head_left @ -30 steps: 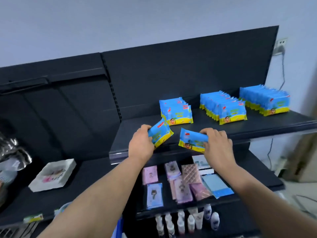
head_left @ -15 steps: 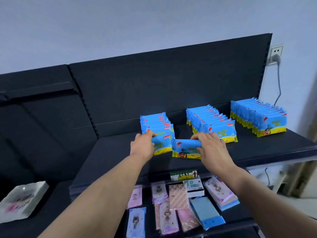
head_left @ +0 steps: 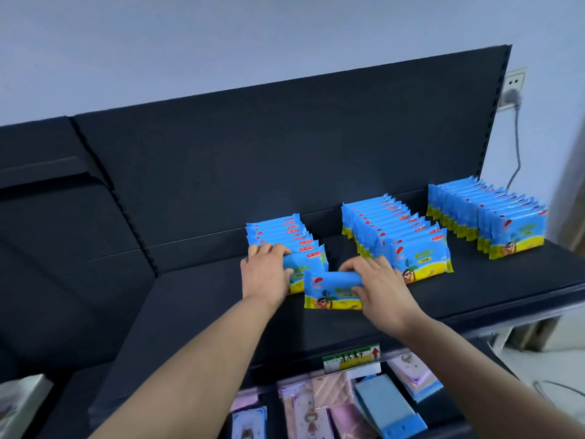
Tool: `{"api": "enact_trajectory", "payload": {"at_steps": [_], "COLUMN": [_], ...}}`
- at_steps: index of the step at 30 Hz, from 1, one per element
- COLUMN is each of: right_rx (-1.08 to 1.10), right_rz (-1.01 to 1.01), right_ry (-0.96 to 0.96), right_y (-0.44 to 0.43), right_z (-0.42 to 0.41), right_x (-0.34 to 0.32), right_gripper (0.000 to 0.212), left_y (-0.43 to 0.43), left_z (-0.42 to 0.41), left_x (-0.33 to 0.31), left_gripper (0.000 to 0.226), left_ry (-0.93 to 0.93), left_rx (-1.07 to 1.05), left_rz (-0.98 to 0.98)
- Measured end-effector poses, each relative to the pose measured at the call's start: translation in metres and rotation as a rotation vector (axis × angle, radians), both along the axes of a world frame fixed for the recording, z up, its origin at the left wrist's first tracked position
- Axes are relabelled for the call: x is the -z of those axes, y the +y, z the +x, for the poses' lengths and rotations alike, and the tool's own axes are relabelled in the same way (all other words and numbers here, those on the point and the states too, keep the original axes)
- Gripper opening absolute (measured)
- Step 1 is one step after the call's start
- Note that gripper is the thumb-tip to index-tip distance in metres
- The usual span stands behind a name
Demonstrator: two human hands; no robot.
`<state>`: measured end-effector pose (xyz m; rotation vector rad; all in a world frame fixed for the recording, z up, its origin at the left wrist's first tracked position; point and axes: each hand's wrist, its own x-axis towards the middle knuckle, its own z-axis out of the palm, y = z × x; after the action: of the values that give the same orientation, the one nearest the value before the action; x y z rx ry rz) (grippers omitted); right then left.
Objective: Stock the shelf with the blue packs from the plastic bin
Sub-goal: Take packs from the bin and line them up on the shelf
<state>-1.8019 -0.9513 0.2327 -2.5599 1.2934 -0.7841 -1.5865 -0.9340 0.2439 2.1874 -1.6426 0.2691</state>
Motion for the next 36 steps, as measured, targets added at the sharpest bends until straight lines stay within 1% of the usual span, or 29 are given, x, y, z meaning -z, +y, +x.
{"api": "enact_trajectory", "payload": {"at_steps": [1,3,5,6,7,10,12,15,19,22,27,32,36], "right_rx": [-0.012,-0.04,-0.068,-0.075,-0.069,-0.056,-0.042,-0.069,-0.046,0.023,0.087,0.097,0.091], "right_rz": [-0.002,-0.017,-0.022,-0.03,-0.038,-0.082,-0.078,-0.085,-0.132,-0.16,-0.22,-0.239,-0.239], "right_ry": [0.01,0.024,0.031,0.022,0.005,0.014,0.023,0.056,0.056,0.043,0.065,0.09,0.081], "right_y": [-0.002,-0.006,-0.012,-0.014,-0.016,-0.021,-0.021,-0.02,-0.024,-0.028,-0.029,-0.029,-0.028], "right_z": [0.004,0.013,0.025,0.032,0.036,0.053,0.057,0.067,0.082,0.093,0.101,0.098,0.093], "right_x": [0.002,0.002,0.003,0.005,0.005,0.008,0.012,0.019,0.027,0.034,0.039,0.046,0.045], "right_gripper": [0.033,0.034,0.036,0.037,0.039,0.044,0.052,0.062,0.067,0.072,0.078,0.093,0.089], "left_y": [0.0,0.001,0.009,0.015,0.02,0.036,0.042,0.049,0.053,0.053,0.054,0.053,0.054], "left_z": [0.001,0.004,0.009,0.014,0.018,0.035,0.039,0.042,0.04,0.038,0.037,0.036,0.036], "left_x": [0.001,0.004,0.007,0.01,0.014,0.027,0.034,0.043,0.052,0.052,0.053,0.053,0.053], "left_gripper": [0.042,0.045,0.039,0.036,0.036,0.047,0.045,0.039,0.048,0.053,0.053,0.051,0.05], "left_ry": [0.02,0.12,0.237,0.274,0.294,0.322,0.303,0.245,0.173,0.159,0.137,0.125,0.12], "left_rx": [-0.017,-0.054,-0.093,-0.115,-0.14,-0.261,-0.289,-0.3,-0.276,-0.265,-0.262,-0.265,-0.267], "left_rz": [-0.019,-0.081,-0.17,-0.183,-0.158,0.054,0.191,0.278,0.269,0.262,0.26,0.255,0.256]}}
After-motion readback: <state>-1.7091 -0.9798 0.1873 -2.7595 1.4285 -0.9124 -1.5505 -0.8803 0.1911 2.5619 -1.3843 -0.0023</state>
